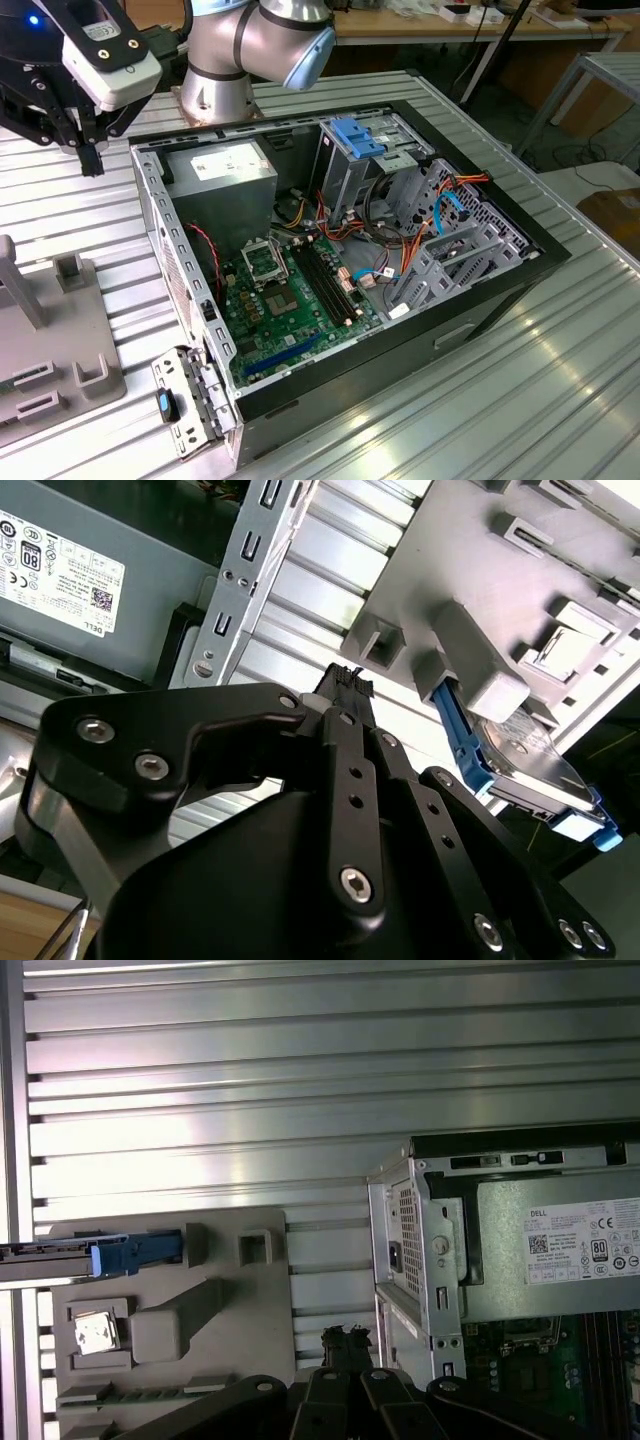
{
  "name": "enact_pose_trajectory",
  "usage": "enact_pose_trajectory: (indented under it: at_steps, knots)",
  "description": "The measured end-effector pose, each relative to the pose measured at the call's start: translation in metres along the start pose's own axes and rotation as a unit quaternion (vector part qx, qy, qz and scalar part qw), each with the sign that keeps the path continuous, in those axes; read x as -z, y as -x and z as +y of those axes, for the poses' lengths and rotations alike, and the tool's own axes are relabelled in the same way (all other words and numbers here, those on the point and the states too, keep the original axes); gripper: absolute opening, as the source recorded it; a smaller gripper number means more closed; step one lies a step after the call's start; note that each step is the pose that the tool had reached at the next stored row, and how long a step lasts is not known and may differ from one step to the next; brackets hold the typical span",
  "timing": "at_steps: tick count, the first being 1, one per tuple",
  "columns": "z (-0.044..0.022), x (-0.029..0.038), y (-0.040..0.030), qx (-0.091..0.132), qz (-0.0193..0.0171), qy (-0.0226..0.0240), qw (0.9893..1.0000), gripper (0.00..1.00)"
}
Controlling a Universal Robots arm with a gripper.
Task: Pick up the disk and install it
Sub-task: 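Reach for the disk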
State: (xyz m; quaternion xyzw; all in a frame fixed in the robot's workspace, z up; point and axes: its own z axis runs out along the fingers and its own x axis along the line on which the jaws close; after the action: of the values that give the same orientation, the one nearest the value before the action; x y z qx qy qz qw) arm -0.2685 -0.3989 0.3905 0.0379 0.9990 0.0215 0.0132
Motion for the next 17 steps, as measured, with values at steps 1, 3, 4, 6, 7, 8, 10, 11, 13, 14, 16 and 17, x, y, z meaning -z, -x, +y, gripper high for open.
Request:
enact_pose_trajectory:
  at_steps: [1,3,4,6,7,8,10,11,13,14,16,17]
  knots:
    - [0.0,0.0,-0.0005,0.0,0.0,0.0,1.0,0.11]
    - [-0.0004,0.0,-0.0047,0.0,0.0,0.0,1.0,0.11]
    - [-0.0005,0.0,-0.0074,0.0,0.0,0.0,1.0,0.11]
    - [-0.0009,0.0,-0.0126,0.0,0.0,-0.0001,1.0,0.11]
    - [-0.0011,-0.0001,-0.0158,0.0,0.0,-0.0002,1.0,0.11]
    - [-0.0014,-0.0001,-0.0192,0.0,-0.0001,-0.0002,1.0,0.11]
    - [-0.0018,0.0,-0.025,0.0,0.0,-0.0002,1.0,0.11]
    - [-0.0019,-0.0001,-0.0261,0.0,-0.0001,-0.0002,1.0,0.11]
    - [-0.002,0.0,-0.0274,0.0,0.0,-0.0002,1.0,0.11]
    - [-0.002,0.0,-0.0276,0.0,0.0,-0.0002,1.0,0.11]
    - [-0.002,0.0,-0.0279,0.0,0.0,-0.0002,1.0,0.11]
    - [-0.002,0.0,-0.0279,0.0,0.0,-0.0002,1.0,0.11]
